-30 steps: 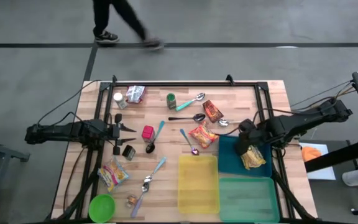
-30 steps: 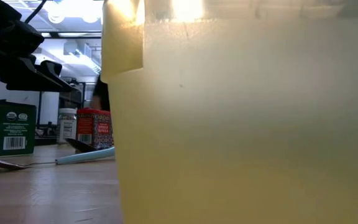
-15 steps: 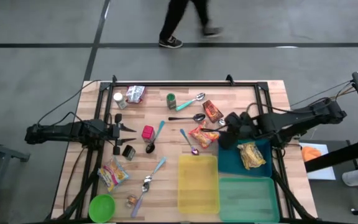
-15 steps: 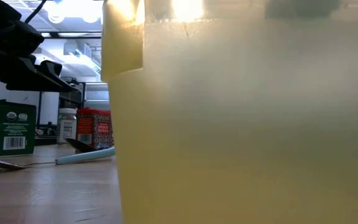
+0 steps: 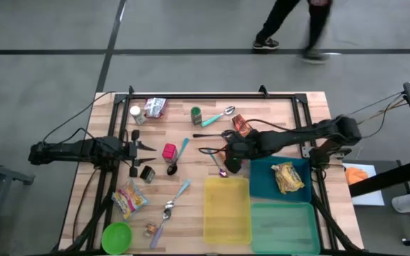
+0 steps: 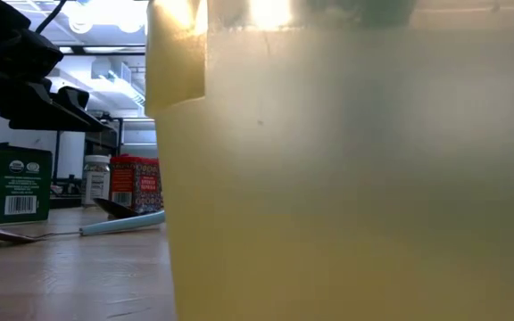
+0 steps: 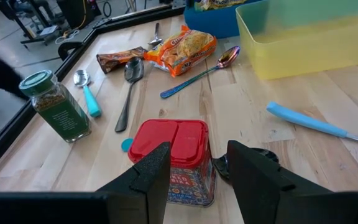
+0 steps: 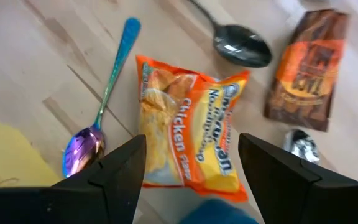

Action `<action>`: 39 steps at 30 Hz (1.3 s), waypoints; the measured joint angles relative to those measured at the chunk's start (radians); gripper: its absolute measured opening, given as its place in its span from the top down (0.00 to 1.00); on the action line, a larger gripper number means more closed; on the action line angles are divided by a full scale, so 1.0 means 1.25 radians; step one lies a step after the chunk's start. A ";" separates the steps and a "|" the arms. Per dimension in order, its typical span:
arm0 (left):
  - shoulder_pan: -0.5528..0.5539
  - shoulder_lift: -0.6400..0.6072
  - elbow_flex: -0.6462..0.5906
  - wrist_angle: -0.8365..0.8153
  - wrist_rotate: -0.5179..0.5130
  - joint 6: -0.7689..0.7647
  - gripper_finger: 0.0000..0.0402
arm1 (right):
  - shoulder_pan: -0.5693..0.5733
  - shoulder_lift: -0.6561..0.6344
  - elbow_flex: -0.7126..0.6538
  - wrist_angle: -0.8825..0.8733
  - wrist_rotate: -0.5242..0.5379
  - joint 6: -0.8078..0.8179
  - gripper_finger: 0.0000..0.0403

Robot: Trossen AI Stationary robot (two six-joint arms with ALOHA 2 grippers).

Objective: Pick & Place Food Item
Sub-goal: Put the orange noodle pack into the blue bin

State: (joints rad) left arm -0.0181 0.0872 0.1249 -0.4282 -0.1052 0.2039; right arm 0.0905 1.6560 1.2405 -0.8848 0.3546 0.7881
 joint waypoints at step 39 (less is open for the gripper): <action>0.000 0.000 0.000 0.000 0.000 0.000 0.61 | -0.055 0.114 -0.113 0.154 -0.140 0.013 0.38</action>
State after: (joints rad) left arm -0.0181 0.0872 0.1249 -0.4282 -0.1051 0.2039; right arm 0.0212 1.7981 1.0992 -0.6921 0.1792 0.8043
